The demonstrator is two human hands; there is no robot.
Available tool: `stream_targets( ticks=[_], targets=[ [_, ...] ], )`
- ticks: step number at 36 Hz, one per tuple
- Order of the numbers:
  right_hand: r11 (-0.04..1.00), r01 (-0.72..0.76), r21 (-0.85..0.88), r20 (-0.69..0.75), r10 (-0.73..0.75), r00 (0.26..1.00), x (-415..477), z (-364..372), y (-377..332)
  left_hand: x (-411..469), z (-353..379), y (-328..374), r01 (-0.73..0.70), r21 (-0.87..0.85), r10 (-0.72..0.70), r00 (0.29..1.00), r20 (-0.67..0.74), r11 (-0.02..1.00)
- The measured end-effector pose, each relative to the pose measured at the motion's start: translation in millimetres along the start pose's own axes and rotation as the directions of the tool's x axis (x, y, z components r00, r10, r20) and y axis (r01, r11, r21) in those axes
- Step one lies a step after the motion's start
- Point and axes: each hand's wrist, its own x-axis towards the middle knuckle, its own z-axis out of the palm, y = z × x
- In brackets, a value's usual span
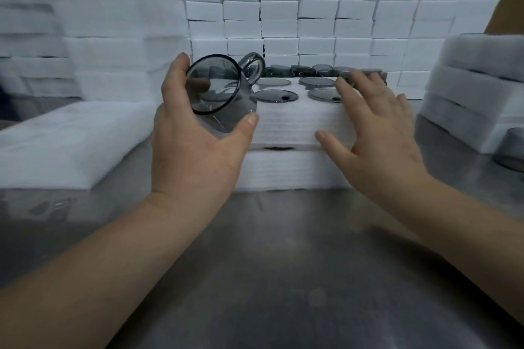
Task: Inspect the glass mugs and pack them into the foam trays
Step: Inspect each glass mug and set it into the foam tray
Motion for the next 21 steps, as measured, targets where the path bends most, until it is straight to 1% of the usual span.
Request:
stream_targets(
  ticks=[5,11,17,19,21],
  targets=[
    [0.999,0.051,-0.006,-0.042,-0.051,0.998,0,3,-2,7,-3,0,0.016,0.008,-0.015,0.999,-0.047,1.000],
    [0.995,0.081,0.066,-0.102,-0.074,0.992,1,6,-3,22,-11,-2,0.041,-0.068,-0.047,0.995,-0.085,0.997],
    [0.992,0.093,0.081,-0.147,-0.080,0.986,-1,11,-2,43,-23,-2,0.041,-0.011,-0.042,0.991,-0.130,0.999],
    [0.992,0.095,0.080,-0.151,-0.082,0.985,-1,11,-2,55,-24,-2,0.054,-0.012,-0.055,0.991,-0.121,0.998],
    [0.992,0.096,0.083,-0.150,-0.083,0.985,-1,11,-2,69,-24,-2,0.076,-0.011,-0.076,0.995,-0.065,0.997]
  ],
)
